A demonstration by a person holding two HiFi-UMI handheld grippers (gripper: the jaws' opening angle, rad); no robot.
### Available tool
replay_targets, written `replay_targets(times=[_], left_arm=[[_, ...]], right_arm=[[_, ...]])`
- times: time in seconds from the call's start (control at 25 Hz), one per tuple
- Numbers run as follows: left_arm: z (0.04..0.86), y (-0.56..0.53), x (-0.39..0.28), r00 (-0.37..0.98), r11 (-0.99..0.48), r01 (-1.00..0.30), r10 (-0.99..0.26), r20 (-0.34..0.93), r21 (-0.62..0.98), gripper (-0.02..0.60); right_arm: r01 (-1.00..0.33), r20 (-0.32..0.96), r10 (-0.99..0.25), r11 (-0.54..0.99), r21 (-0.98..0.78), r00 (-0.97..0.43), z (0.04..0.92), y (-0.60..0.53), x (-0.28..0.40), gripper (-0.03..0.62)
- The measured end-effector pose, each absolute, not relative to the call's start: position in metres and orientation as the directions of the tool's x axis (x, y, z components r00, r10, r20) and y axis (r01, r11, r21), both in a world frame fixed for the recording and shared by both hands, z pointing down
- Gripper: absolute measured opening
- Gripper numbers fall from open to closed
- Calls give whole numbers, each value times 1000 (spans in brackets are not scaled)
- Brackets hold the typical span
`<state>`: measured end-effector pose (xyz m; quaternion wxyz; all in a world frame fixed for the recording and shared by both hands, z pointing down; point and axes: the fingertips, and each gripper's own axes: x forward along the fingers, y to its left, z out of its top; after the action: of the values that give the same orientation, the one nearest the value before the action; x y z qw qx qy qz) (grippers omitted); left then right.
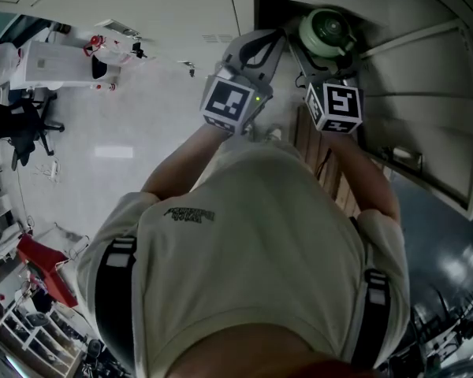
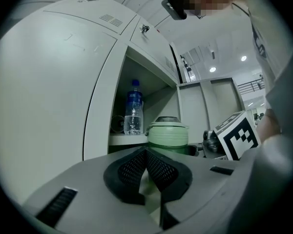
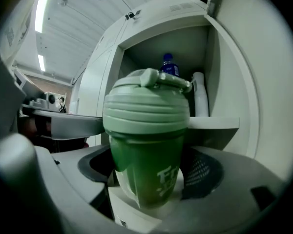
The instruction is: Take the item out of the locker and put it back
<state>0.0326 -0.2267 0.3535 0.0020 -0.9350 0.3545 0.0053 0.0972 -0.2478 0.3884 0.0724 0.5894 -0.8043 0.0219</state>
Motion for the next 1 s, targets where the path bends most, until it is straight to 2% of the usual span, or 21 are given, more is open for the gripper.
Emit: replay_targets(times=[0.6,1.0], left_arm=[[413,-241,47,752,-751,-659,-654,84,47,11],[443,-248,55,746,-743,-665,-654,130,74,11]], right_arm=[[-970,250,-941,241,19,-229,456,-273,110,407],[-976,264,-943,216,25,-202,485,-293,121,407]])
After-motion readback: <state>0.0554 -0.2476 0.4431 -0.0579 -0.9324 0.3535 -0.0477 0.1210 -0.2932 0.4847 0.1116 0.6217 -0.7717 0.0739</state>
